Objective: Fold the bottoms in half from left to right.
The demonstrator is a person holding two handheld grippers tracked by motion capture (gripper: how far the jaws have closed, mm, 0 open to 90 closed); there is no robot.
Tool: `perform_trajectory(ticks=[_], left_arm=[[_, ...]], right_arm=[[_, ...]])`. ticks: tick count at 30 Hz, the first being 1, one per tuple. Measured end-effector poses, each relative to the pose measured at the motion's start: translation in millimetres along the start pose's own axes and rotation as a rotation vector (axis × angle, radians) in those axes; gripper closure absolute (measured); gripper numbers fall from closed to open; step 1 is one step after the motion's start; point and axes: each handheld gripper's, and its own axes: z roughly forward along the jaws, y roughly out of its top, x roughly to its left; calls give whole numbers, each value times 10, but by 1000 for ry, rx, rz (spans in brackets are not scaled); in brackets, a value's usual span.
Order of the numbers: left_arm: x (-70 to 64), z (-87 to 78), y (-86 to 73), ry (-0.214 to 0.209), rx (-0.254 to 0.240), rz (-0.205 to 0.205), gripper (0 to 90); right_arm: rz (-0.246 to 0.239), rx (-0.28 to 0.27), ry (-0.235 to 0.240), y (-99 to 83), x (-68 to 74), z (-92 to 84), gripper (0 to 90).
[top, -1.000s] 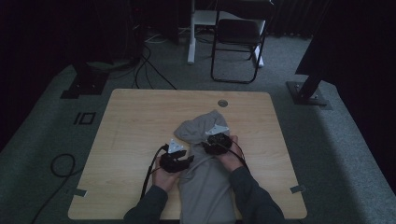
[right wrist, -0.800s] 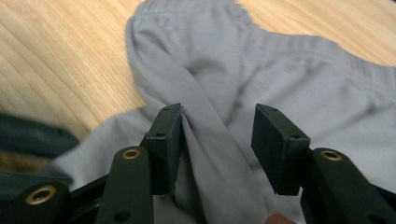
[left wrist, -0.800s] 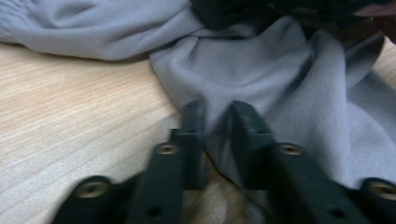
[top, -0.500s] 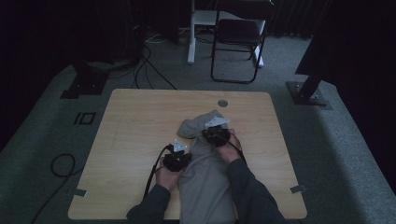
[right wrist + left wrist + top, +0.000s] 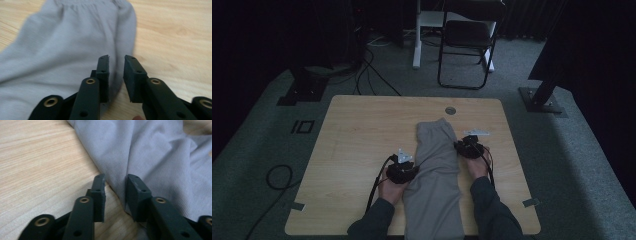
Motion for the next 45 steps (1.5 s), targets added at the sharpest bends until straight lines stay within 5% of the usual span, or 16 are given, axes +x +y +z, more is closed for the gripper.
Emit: perform_trajectory(ticks=[9, 11, 16, 18, 19, 21, 26, 32, 34, 36, 40, 45], left_arm=[[67, 30, 170, 17, -32, -12, 619], [103, 142, 291, 31, -25, -16, 608], [154, 316, 447, 57, -8, -45, 579], [154, 344, 487, 65, -9, -46, 569], [148, 355, 499, 72, -14, -49, 564], [149, 377, 520, 80, -10, -51, 561], [178, 422, 560, 97, -14, -76, 553], [218, 538, 606, 103, 12, -82, 556], [219, 559, 605, 101, 18, -82, 567], [176, 584, 572, 110, 22, -34, 669], [99, 526, 538, 156, 42, -2, 847], [105, 341, 380, 150, 49, 0, 871]], right_arm=[[-57, 8, -6, 171, 101, 139, 618], [-68, 46, 3, 243, 112, 275, 591], [-69, 93, -17, 288, 106, 355, 867], [-65, 12, -18, 329, 103, 230, 900], [-30, -89, -57, 352, 78, 91, 900], [-21, -110, -79, 351, 60, 65, 900], [-23, 33, -158, 228, -44, 250, 868], [-43, 71, -170, 190, -32, 319, 825], [-39, 76, -162, 194, -36, 317, 822], [-36, 73, -143, 174, -31, 302, 817], [-59, 54, -129, 109, 40, 271, 815], [-96, 43, -77, -23, 186, 174, 802]])
